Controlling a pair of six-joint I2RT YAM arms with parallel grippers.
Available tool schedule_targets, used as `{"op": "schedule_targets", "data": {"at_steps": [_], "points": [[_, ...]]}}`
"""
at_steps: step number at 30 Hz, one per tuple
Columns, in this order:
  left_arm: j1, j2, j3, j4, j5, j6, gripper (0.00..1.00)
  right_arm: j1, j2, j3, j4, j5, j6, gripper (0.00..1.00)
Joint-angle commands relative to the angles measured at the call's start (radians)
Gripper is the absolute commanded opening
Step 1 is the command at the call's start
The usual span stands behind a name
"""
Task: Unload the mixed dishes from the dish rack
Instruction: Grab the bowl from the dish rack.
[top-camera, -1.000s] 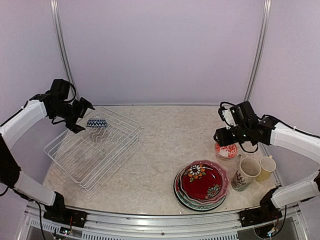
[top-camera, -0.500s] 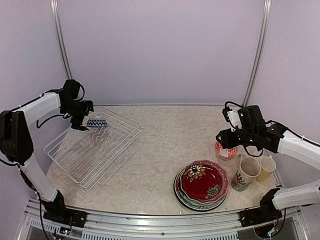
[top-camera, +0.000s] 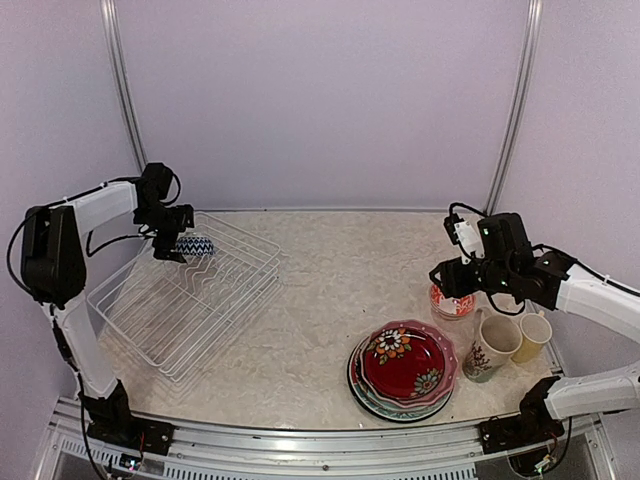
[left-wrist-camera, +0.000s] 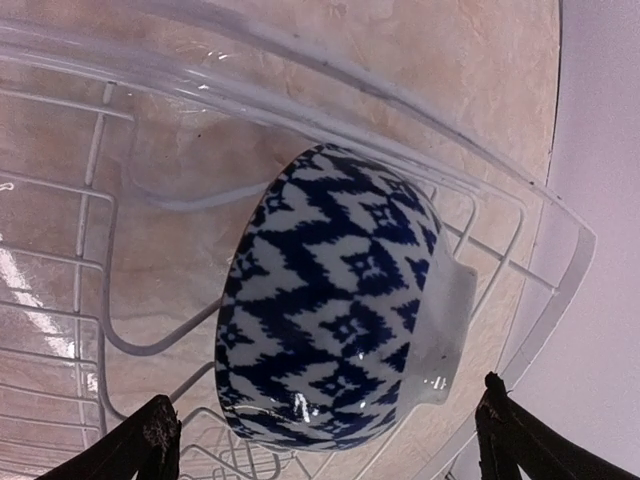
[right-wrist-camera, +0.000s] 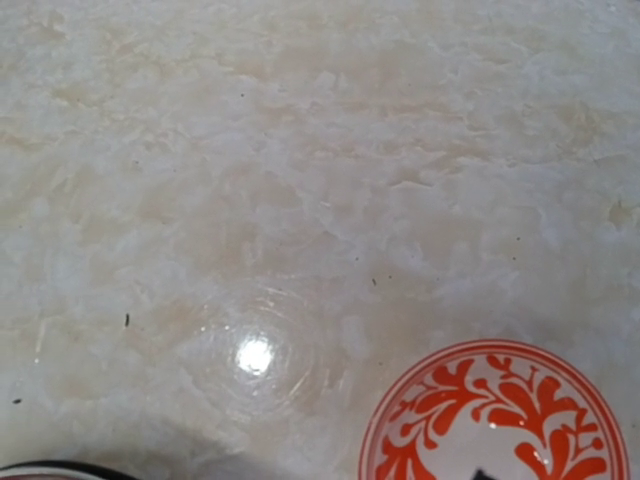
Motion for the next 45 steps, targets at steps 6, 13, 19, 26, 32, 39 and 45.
{"op": "schedule_targets", "data": {"at_steps": [6,13,19,26,32,39,45], "points": [[0.008,0.099,0.055,-0.029,-0.023,-0.016,0.99,-0.006,0.016,-0.012,0.022,-0.017,-0.006,0.61],[0.008,0.125,0.062,-0.020,-0.038,-0.019,0.94,-0.007,0.025,-0.012,0.020,-0.014,-0.005,0.61],[0.008,0.130,0.069,-0.008,-0.050,-0.004,0.87,-0.007,0.026,-0.005,0.010,-0.009,-0.005,0.61],[0.008,0.112,0.041,0.023,-0.036,0.009,0.72,-0.007,0.021,0.005,-0.013,0.001,-0.005,0.61],[0.009,0.085,0.014,0.068,-0.007,0.022,0.53,-0.007,0.012,0.019,-0.034,-0.006,0.011,0.62],[0.011,0.012,-0.007,0.074,-0.010,0.054,0.45,-0.006,-0.025,0.019,-0.057,0.000,0.037,0.62],[0.011,-0.099,-0.037,0.107,0.019,0.110,0.42,-0.006,-0.035,0.019,-0.055,-0.013,0.067,0.62]]}}
